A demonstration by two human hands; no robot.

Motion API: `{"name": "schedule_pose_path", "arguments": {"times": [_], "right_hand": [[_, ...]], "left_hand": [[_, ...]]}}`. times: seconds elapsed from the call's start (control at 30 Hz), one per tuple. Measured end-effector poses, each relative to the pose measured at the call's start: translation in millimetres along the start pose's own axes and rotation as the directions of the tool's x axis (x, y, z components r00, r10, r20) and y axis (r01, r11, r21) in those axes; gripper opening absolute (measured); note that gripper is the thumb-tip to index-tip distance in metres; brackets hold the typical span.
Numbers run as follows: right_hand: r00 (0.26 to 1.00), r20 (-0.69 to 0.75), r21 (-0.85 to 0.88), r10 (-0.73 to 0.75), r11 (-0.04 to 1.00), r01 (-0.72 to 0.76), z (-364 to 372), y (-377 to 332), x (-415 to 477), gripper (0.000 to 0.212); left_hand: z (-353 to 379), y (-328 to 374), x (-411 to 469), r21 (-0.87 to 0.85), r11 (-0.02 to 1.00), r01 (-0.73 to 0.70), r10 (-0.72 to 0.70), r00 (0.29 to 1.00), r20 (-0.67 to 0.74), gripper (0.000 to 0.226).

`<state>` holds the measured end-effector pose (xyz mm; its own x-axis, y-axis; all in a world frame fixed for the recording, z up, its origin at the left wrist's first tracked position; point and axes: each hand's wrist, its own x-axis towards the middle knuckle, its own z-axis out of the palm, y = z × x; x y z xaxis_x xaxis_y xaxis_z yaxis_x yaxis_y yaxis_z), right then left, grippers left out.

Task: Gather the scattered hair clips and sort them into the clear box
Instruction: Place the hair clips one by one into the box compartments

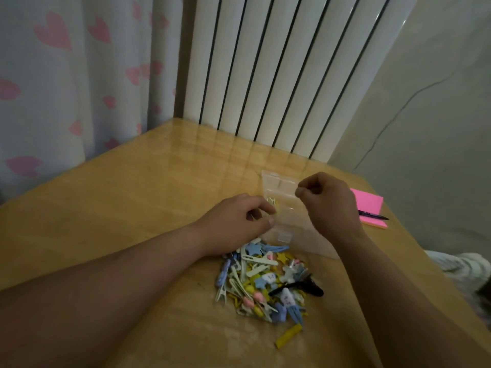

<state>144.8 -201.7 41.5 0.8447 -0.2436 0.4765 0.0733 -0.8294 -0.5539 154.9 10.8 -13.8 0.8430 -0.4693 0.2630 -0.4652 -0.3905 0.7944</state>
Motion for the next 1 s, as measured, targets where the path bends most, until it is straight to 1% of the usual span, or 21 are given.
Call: {"name": "schedule_pose_path", "arguments": {"times": [0.07, 0.1, 0.17, 0.27, 0.3, 0.37, 0.43, 0.5, 0.57, 0.67, 0.7, 0.73, 0.77, 0.83, 0.87, 0.9, 0.93, 1.0], "right_hand": [[0.999, 0.012, 0.036, -0.033, 0.999, 0.032, -19.8, -5.5, -19.4, 0.002], [0.997, 0.052, 0.045, -0.055, 0.998, 0.052, -29.2, -7.9, -29.6, 0.003], [0.975, 0.206, 0.006, -0.078, 0.997, 0.078, -43.4, -13.2, -46.9, 0.005], [0.889, 0.456, -0.211, -0.049, 0.964, 0.161, -46.7, -20.2, -59.4, 0.008], [0.862, 0.505, -0.272, -0.033, 0.942, 0.196, -44.1, -22.5, -61.7, 0.011], [0.835, 0.55, -0.379, -0.009, 0.888, 0.259, -37.1, -26.4, -64.7, 0.019], [0.829, 0.559, -0.45, 0.016, 0.845, 0.288, -30.8, -27.3, -67.0, 0.031], [0.835, 0.55, -0.477, 0.021, 0.828, 0.294, -28.0, -27.2, -67.8, 0.035], [0.84, 0.542, -0.484, 0.0, 0.818, 0.312, -27.0, -28.8, -69.0, 0.033], [0.842, 0.537, -0.516, -0.042, 0.773, 0.368, -25.1, -30.8, -72.2, 0.028], [0.844, 0.533, -0.516, -0.057, 0.769, 0.377, -25.9, -29.8, -72.9, 0.025], [0.851, 0.52, -0.492, -0.07, 0.79, 0.366, -27.8, -28.1, -72.1, 0.022], [0.868, 0.49, -0.433, -0.08, 0.842, 0.322, -31.1, -26.9, -70.0, 0.019], [0.929, 0.362, -0.224, -0.079, 0.96, 0.169, -39.6, -26.6, -59.7, 0.012], [0.954, 0.293, -0.125, -0.055, 0.987, 0.096, -41.2, -26.7, -51.0, 0.01], [0.97, 0.242, -0.062, -0.027, 0.997, 0.043, -39.9, -26.9, -41.3, 0.009], [0.976, 0.217, -0.034, -0.001, 0.999, 0.008, -35.0, -26.2, -30.0, 0.009], [0.969, 0.241, 0.007, 0.062, 0.998, -0.066, -18.6, -23.6, -7.9, 0.009]], "left_hand": [[0.0, 0.0, 0.2, -0.003, 1.0, 0.003, -0.003, 1.0, -0.001, 0.028], [0.0, 0.0, -0.1, -0.003, 1.0, 0.003, -0.003, 1.0, 0.001, 0.028], [0.1, -0.4, -0.5, -0.001, 1.0, 0.0, 0.0, 1.0, 0.002, 0.028], [0.3, -1.0, -0.6, 0.004, 1.0, -0.004, 0.004, 1.0, 0.001, 0.026], [0.3, -1.1, -0.6, 0.004, 1.0, -0.004, 0.004, 1.0, 0.002, 0.025], [0.1, -1.8, -0.1, 0.006, 1.0, -0.007, 0.007, 1.0, 0.005, 0.025], [-0.4, -2.1, -0.4, 0.007, 1.0, -0.006, 0.006, 1.0, 0.004, 0.026], [-0.4, -1.9, -0.7, 0.007, 1.0, -0.006, 0.006, 1.0, 0.0, 0.025], [0.1, -1.6, -1.0, 0.009, 1.0, -0.008, 0.008, 1.0, -0.004, 0.026], [0.2, -1.0, -1.7, 0.007, 1.0, -0.009, 0.009, 1.0, -0.004, 0.026], [0.2, -1.1, -1.8, 0.001, 1.0, -0.008, 0.008, 1.0, -0.003, 0.027], [0.1, -0.9, -2.1, -0.006, 1.0, -0.005, 0.005, 1.0, 0.0, 0.027], [-0.1, -0.9, -2.2, -0.012, 1.0, -0.001, 0.001, 1.0, 0.003, 0.027], [0.1, -1.2, -1.6, -0.014, 1.0, 0.002, -0.002, 1.0, 0.005, 0.028], [0.3, -1.5, -1.1, -0.012, 1.0, 0.0, 0.0, 1.0, 0.006, 0.029], [0.7, -1.8, -0.4, -0.015, 1.0, 0.0, 0.001, 1.0, 0.007, 0.03], [1.0, -1.7, 0.2, -0.026, 1.0, 0.001, -0.001, 1.0, 0.007, 0.031], [0.6, -0.6, 0.7, -0.048, 0.999, 0.014, -0.014, 1.0, 0.001, 0.036]]}}
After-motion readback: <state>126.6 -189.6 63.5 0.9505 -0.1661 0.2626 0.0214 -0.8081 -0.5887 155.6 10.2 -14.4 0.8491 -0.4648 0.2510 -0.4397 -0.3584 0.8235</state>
